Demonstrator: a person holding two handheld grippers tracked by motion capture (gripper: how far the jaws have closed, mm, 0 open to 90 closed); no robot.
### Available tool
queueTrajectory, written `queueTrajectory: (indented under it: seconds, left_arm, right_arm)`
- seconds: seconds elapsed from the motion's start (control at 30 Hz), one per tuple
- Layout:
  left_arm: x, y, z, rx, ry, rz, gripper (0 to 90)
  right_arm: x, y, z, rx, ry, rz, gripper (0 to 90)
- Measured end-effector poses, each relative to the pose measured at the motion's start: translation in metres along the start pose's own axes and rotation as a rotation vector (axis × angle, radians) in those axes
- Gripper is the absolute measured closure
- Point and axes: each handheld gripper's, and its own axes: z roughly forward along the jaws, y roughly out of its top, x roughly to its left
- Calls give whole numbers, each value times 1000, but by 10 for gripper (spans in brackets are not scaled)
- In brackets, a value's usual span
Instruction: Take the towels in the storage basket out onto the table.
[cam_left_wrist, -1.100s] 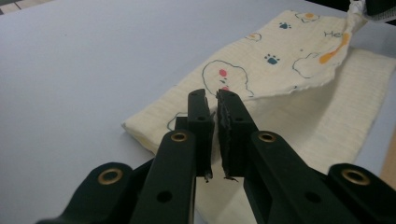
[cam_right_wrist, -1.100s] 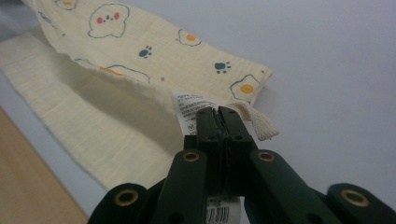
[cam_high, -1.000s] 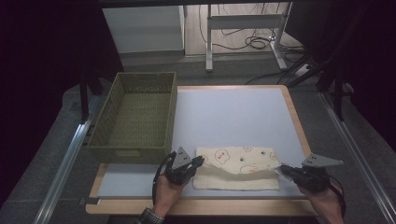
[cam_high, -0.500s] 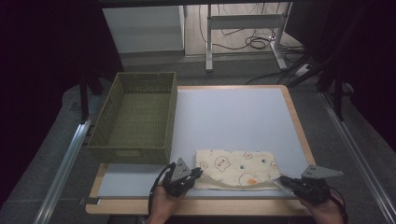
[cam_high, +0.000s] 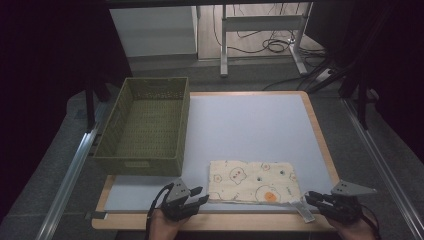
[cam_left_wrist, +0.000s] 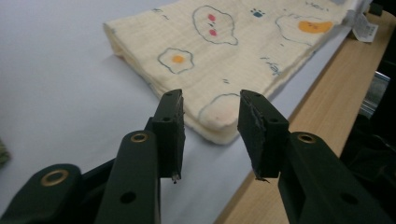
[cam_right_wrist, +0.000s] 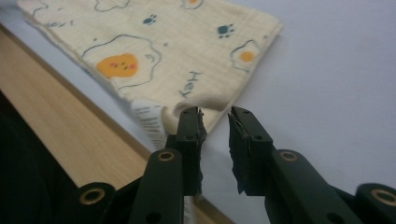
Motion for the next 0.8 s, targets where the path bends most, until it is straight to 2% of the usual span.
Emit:
queueTrajectory:
  seconds: [0.13, 0.23, 0.3, 0.4, 0.47, 0.53, 0.63, 0.7, 0.8]
  left_arm:
    - [7, 13, 11, 4, 29, -10, 544]
    - [9, 29, 25, 20, 50, 10, 540]
    - [12, 40, 39, 43, 85, 34, 571]
    - [17, 50, 51, 61, 119, 39, 578]
    - [21, 56, 58, 59, 137, 26, 584]
    - [26, 63, 66, 59, 171, 14, 585]
    - [31, 70, 76, 65, 225, 12, 597]
    - [35, 73, 82, 82, 265, 13, 618]
    - [44, 72, 93, 115, 295, -9, 623]
  right_arm:
    - [-7, 8, 1, -17, -9, 7, 718]
    - [-11, 17, 7, -25, -14, 0, 700]
    - [-15, 27, 14, -26, -18, -5, 687]
    - [-21, 42, 27, -24, -20, -19, 674]
    - [-25, 51, 37, -23, -29, -22, 669]
    - [-31, 59, 49, -22, -29, -16, 664]
    - [-38, 67, 66, -8, -55, -21, 656]
    - [-42, 69, 76, -3, -81, -30, 650]
    - [-47, 71, 87, -6, -92, -27, 629]
